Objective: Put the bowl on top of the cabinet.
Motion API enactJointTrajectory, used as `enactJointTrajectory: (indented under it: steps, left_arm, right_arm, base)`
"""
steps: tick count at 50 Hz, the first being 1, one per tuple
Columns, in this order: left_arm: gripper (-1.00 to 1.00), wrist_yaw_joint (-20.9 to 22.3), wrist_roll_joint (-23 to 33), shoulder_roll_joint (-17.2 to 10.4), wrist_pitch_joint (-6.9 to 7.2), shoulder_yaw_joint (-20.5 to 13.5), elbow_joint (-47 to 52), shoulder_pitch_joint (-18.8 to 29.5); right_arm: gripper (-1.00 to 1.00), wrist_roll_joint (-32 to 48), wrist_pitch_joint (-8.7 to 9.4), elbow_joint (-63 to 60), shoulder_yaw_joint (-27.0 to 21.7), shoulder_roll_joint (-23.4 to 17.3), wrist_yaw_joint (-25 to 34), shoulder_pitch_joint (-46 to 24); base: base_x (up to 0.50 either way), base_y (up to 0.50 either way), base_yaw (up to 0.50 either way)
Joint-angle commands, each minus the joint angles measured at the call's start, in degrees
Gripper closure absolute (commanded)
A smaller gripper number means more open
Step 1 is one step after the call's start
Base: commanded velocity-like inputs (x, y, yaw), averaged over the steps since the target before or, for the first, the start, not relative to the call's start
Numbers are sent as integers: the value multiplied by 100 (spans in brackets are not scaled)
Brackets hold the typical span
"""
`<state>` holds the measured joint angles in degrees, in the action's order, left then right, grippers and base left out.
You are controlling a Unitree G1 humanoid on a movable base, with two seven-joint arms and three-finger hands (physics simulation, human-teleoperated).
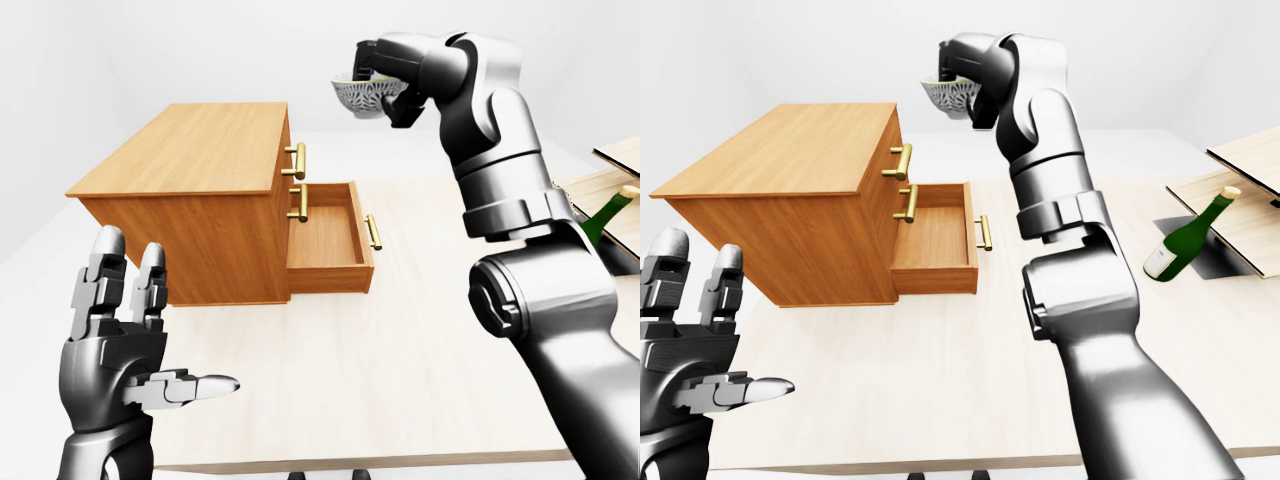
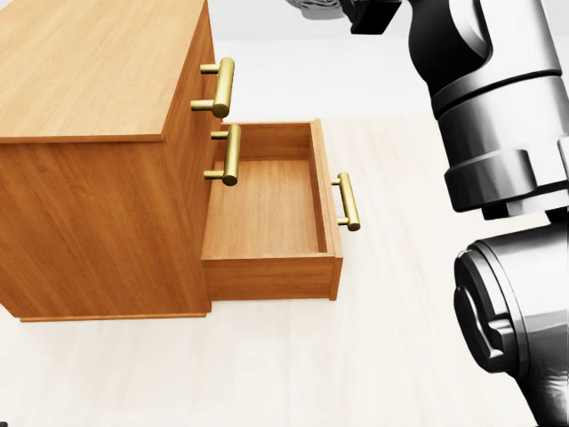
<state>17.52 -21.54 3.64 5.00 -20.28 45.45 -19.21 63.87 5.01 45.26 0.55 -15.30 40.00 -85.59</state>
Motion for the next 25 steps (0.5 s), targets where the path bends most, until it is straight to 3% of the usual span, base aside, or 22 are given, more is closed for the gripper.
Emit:
enactJointTrajectory:
  steps: [1, 25]
  left_arm:
    - [-100, -114, 211, 30, 0, 142, -666, 166]
    - [-100, -144, 166, -29, 0, 86, -774, 266]
  right_arm:
    - [100, 33, -1, 2183, 79, -8, 0, -1409]
    - [100, -385, -1, 2682, 194, 927, 0, -2019]
  base:
    - [0, 0, 0]
    - [0, 0, 0]
